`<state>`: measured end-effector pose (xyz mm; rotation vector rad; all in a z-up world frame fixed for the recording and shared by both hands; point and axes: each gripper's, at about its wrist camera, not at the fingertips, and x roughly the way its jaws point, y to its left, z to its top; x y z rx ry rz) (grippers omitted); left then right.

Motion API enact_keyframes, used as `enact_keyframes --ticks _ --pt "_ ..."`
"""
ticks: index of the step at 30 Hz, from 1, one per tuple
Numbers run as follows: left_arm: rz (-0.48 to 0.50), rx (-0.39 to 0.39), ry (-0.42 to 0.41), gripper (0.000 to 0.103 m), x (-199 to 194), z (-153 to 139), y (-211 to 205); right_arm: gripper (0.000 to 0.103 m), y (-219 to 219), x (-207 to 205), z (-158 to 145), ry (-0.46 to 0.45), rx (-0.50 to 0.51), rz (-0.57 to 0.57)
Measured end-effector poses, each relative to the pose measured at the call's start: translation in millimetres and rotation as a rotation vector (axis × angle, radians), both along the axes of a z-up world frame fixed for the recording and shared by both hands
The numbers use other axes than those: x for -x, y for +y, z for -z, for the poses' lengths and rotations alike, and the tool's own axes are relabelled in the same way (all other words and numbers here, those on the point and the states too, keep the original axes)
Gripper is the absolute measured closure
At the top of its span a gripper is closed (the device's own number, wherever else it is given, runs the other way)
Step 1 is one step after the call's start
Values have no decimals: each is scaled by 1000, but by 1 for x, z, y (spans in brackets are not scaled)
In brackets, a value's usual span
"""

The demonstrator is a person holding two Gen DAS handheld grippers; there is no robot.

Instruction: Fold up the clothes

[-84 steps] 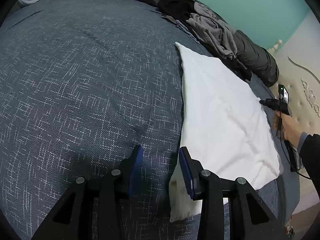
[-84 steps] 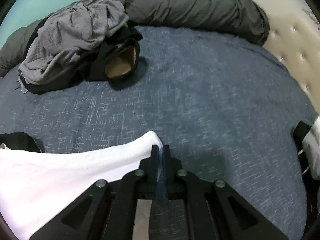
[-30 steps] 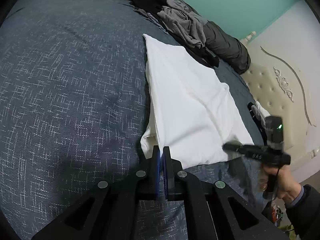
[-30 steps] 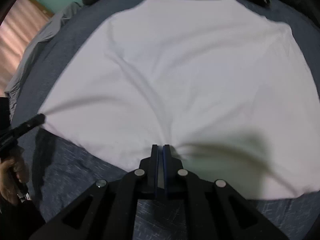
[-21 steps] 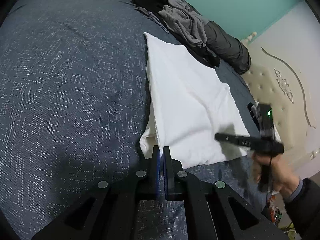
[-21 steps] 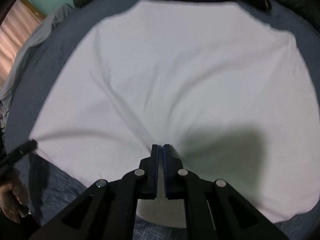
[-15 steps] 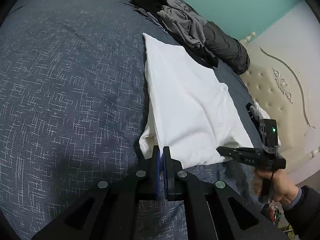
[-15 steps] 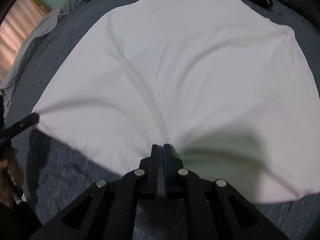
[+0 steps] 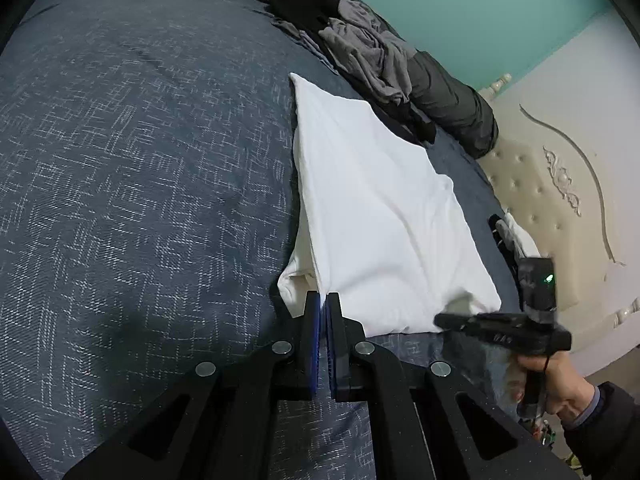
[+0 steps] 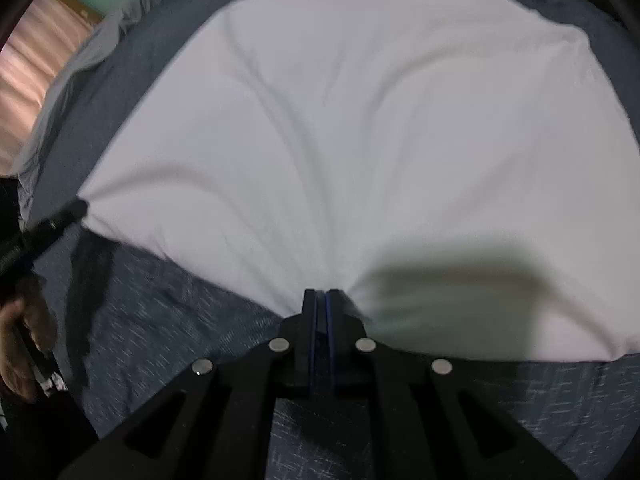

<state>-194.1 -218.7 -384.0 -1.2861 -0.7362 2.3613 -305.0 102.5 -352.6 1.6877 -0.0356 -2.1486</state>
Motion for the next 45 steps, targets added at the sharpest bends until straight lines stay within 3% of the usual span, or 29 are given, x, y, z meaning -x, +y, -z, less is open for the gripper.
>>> enact_keyframes --ticks 5,9,18,20,21,23,24,29,32,37,45 --pt "3 3 1 100 -1 0 0 99 6 28 -19 82 22 85" --pt "3 -2 -4 100 0 1 0 99 3 45 2 29 -31 59" --pt "-16 -37 -28 98 0 4 -6 99 23 15 8 -24 32 62" --pt "-21 -34 -39 85 -1 3 -8 99 31 13 2 -23 63 76" --pt "-34 -36 -42 71 -2 2 -11 99 35 12 -2 -19 81 85" --pt "-58 -40 -47 55 -5 1 -16 99 44 11 -10 -10 117 103" --pt "-69 -43 -51 55 -6 2 -18 99 50 9 -14 0 129 110" --pt "-98 -88 -102 54 -9 15 -15 99 102 -58 -22 45 168 178" --pt "-106 -107 -120 54 -9 21 -8 99 144 -63 -36 50 205 251" --pt "-140 -118 -146 54 -4 32 -1 98 141 -83 -27 65 259 323" --pt "-220 -132 -137 60 -1 42 -2 93 196 -92 -21 82 370 444"
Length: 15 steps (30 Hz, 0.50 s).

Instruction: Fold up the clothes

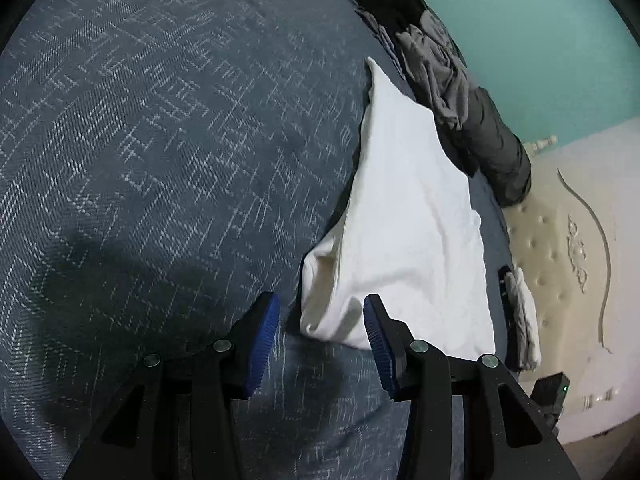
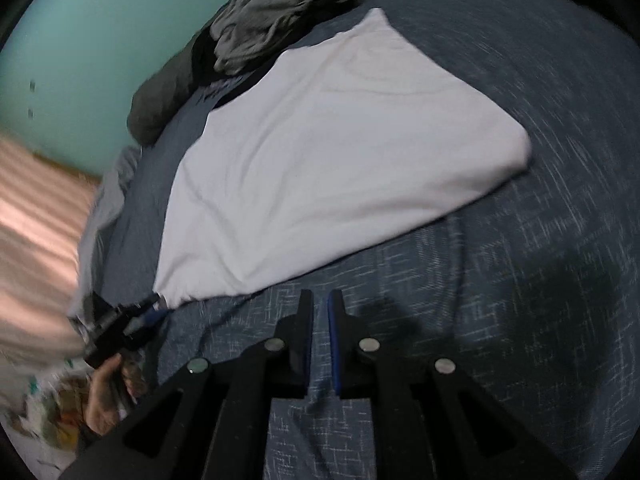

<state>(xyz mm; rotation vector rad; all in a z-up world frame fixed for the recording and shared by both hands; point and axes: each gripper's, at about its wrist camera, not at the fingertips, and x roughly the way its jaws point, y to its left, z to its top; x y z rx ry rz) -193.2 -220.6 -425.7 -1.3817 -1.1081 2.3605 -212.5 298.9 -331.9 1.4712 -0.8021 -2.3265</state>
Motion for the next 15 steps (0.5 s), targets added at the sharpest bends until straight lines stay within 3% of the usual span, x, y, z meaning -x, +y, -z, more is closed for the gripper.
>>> enact_keyframes --ticks 3,7,11,15 --pt "-6 -14 9 91 1 1 4 84 13 1 4 15 19 41" --pt "7 -20 20 95 3 0 12 67 28 1 4 52 40 86" --pt "27 6 76 96 8 -19 24 67 51 1 8 110 94 145" --pt "55 -9 127 96 13 -39 36 67 63 -4 14 151 72 188"
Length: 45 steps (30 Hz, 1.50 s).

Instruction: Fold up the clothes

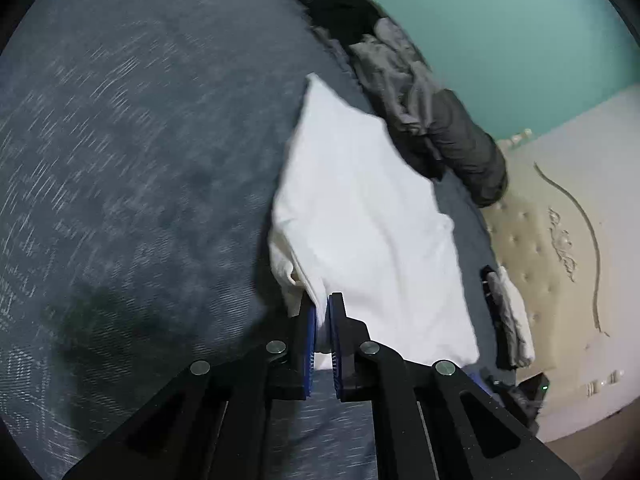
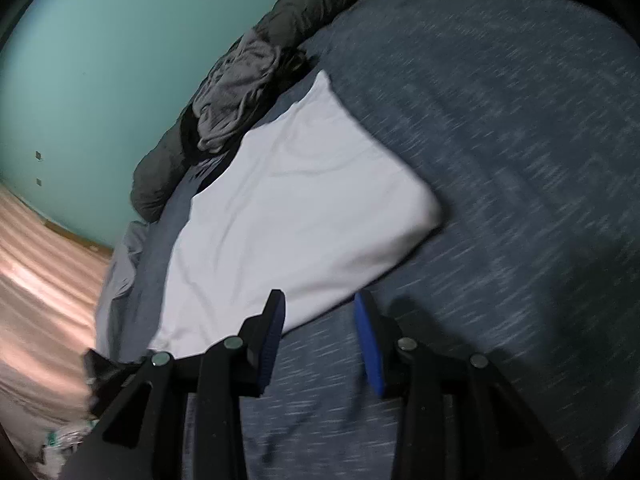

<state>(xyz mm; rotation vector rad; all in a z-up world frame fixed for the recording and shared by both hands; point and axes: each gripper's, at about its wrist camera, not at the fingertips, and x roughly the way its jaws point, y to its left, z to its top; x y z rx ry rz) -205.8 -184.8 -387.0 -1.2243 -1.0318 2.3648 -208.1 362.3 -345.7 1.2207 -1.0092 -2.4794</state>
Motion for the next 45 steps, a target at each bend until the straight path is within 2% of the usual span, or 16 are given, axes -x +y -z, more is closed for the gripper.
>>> enact_keyframes --ticks 2,7,9,13,16,19,22,27,30,33,36,38,39,40,43,45 --pt "14 -14 12 97 2 -6 4 67 4 -2 2 20 19 15" --pt "45 28 20 97 17 -23 29 67 4 0 3 51 18 -5" --pt "68 42 31 97 24 -35 44 67 8 0 4 65 49 -4" --pt "118 71 54 97 45 -63 85 66 17 -1 2 87 46 11" --pt "174 86 82 97 58 -86 124 66 27 -1 2 98 74 25" --pt "261 115 107 97 78 -110 182 66 38 -1 2 106 100 44" --pt "364 153 106 97 91 -119 250 65 51 -3 3 108 128 71" --pt "575 218 32 97 93 -81 373 62 70 -3 7 100 158 110" --pt "642 275 -45 97 84 -41 410 62 82 -2 12 81 179 136" --pt "639 283 -86 97 79 -19 409 62 87 -1 14 71 184 137" --pt "640 285 -84 94 73 -19 399 62 83 2 11 77 170 108" --pt "629 303 -49 82 64 -28 386 61 78 5 10 78 165 86" --pt "617 312 -31 59 60 -33 377 61 75 7 10 78 162 77" --pt "599 314 -18 46 56 -37 368 60 73 9 9 79 158 68" --pt "545 313 -1 46 53 -42 333 59 68 13 2 104 153 47" --pt "509 343 -12 46 48 -38 310 53 64 17 -1 115 131 26"
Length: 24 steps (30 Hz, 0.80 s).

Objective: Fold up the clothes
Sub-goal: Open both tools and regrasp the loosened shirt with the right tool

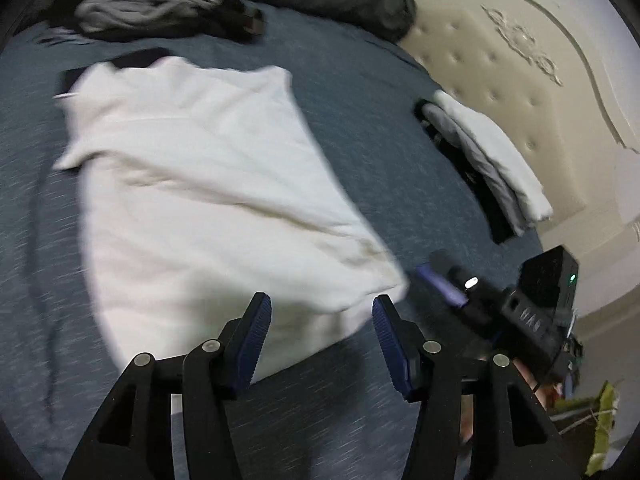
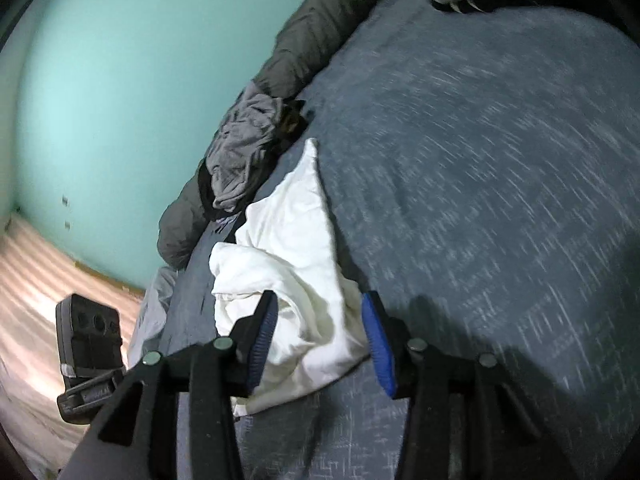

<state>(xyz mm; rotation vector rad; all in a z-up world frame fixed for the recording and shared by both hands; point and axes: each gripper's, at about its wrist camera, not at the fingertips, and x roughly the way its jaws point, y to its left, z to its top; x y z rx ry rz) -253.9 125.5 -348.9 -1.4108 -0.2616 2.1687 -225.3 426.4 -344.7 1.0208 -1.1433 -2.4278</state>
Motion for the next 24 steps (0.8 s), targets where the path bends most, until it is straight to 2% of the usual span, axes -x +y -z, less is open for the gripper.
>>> enact_keyframes --ticks 3,8,12,17,18,19,21,22,24 --pt "-55 50 4 46 -7 8 -33 52 -6 6 -2 5 -25 -26" --pt "-85 117 8 46 -14 21 -66 52 -21 12 -3 10 -31 -85" --pt "-88 118 -8 46 -16 35 -73 52 -31 19 -4 4 -75 -111" --pt "-118 76 -29 46 -17 43 -84 53 -46 24 -2 -16 -153 -170" --pt "-124 65 -32 46 -17 43 -86 56 -48 25 0 -21 -161 -181" --pt "-129 53 -36 46 -17 43 -88 64 -50 26 1 -29 -165 -193" --pt "-136 38 -45 46 -17 44 -89 71 -53 28 5 -47 -182 -213" --pt "-136 37 -49 46 -16 45 -89 84 -54 29 6 -54 -191 -219" --pt "-135 29 -61 46 -16 47 -88 94 -53 27 8 -63 -197 -212"
